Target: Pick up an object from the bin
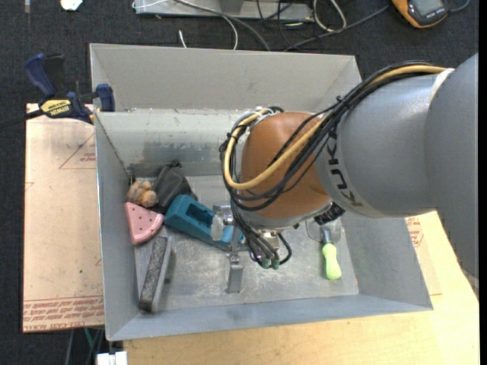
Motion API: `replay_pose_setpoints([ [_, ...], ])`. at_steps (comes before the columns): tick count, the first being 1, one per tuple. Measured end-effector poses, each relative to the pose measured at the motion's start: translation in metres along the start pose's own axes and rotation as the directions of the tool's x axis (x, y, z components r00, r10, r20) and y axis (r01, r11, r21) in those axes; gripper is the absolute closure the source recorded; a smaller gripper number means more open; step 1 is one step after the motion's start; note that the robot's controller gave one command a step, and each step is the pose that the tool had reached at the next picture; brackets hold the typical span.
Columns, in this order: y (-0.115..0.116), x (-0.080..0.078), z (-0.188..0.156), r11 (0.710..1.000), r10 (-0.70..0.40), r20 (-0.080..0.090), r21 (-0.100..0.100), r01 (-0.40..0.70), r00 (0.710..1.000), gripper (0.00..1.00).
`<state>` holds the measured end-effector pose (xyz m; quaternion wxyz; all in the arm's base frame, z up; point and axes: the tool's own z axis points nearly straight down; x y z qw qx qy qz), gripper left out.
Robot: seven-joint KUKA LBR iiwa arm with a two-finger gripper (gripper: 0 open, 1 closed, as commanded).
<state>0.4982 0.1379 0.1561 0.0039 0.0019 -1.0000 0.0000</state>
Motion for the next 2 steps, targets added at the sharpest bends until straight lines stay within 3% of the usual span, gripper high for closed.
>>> replay_pose_setpoints([
  [1,-0.001,-0.002,-0.004,1.0,0.003,0.007,-0.001,-0.003,1.0,0.0],
  [2,-0.012,-0.039,0.031,0.991,-0.134,0.014,-0.002,0.134,0.991,0.0],
])
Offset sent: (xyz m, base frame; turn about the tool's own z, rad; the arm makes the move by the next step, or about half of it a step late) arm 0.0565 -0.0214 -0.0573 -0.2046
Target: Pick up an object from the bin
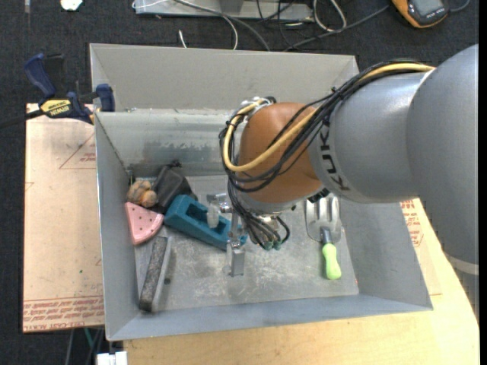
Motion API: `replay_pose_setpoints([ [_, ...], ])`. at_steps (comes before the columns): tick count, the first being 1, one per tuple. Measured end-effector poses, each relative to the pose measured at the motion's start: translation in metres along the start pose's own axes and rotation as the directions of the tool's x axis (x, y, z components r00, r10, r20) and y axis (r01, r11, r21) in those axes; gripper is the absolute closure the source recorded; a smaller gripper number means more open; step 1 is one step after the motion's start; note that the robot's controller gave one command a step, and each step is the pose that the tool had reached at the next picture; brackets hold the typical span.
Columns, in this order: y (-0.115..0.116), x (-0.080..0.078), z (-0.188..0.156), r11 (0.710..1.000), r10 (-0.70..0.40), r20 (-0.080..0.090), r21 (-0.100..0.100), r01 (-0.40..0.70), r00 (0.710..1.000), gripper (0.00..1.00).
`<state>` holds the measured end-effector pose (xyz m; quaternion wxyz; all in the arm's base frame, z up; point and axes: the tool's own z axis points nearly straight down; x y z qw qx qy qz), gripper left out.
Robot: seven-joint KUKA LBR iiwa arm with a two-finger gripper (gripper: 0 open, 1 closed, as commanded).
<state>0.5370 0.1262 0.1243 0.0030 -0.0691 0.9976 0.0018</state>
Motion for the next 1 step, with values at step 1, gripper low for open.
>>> replay_pose_setpoints([
  [1,-0.0074,-0.024,0.0271,1.0,-0.025,-0.003,0.0,0.025,1.0,0.0],
])
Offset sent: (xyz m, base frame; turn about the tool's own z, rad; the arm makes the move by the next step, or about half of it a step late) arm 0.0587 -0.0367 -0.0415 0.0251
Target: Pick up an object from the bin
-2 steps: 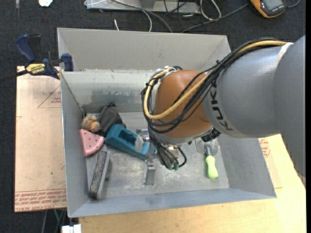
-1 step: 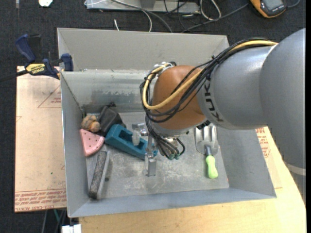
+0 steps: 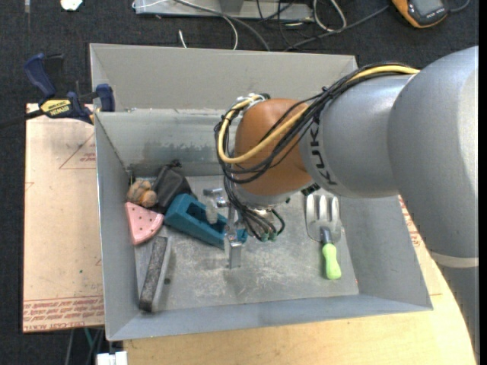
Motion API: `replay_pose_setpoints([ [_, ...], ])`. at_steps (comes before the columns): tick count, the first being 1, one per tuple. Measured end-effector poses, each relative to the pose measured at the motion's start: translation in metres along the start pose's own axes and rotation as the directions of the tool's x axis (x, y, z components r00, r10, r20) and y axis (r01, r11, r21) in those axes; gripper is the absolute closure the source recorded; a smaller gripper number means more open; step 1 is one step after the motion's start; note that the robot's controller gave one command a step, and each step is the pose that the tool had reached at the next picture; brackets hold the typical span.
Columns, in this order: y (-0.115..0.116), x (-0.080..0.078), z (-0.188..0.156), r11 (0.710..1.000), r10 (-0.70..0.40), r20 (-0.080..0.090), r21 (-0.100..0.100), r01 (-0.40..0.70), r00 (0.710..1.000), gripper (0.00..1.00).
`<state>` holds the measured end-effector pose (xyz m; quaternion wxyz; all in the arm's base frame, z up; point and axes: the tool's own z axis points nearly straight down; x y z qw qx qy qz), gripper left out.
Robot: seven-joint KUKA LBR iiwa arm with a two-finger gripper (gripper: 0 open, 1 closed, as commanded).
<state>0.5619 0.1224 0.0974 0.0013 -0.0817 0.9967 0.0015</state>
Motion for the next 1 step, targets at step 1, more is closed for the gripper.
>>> replay_pose_setpoints([
  [1,-0.0292,-0.0247,0.0093,0.999,0.043,0.006,-0.001,-0.043,0.999,0.0],
])
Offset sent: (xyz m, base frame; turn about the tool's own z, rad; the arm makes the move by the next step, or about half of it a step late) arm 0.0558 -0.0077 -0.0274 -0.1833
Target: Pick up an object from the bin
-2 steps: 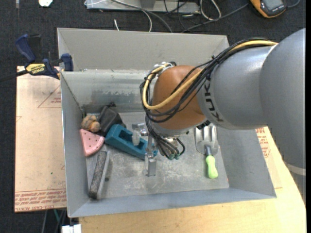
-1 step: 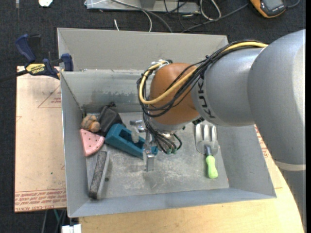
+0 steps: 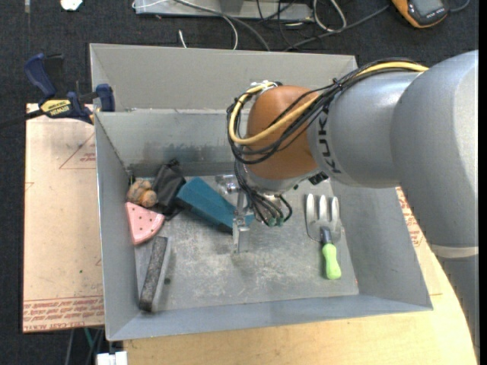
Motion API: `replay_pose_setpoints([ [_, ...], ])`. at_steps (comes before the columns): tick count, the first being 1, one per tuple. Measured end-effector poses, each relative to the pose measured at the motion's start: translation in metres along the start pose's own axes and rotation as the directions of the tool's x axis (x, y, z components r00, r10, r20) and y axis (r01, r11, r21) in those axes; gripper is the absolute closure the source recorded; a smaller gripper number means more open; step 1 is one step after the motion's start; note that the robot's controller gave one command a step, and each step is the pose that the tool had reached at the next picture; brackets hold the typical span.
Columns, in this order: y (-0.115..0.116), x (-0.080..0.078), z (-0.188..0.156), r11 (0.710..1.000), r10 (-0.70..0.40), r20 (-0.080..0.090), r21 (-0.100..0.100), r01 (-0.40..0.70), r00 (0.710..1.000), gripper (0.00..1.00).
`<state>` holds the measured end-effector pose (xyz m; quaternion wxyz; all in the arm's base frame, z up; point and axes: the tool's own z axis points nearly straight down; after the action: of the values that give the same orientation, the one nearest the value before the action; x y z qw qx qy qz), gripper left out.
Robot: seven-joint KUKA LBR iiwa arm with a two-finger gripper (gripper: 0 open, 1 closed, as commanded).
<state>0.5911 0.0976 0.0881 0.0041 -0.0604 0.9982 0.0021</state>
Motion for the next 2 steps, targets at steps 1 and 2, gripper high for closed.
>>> replay_pose_setpoints([
  [1,0.0133,-0.0311,0.0151,0.976,-0.219,0.002,-0.002,0.219,0.976,1.0],
  [2,0.0133,-0.0312,0.0151,0.976,-0.219,0.002,-0.002,0.219,0.976,1.0],
])
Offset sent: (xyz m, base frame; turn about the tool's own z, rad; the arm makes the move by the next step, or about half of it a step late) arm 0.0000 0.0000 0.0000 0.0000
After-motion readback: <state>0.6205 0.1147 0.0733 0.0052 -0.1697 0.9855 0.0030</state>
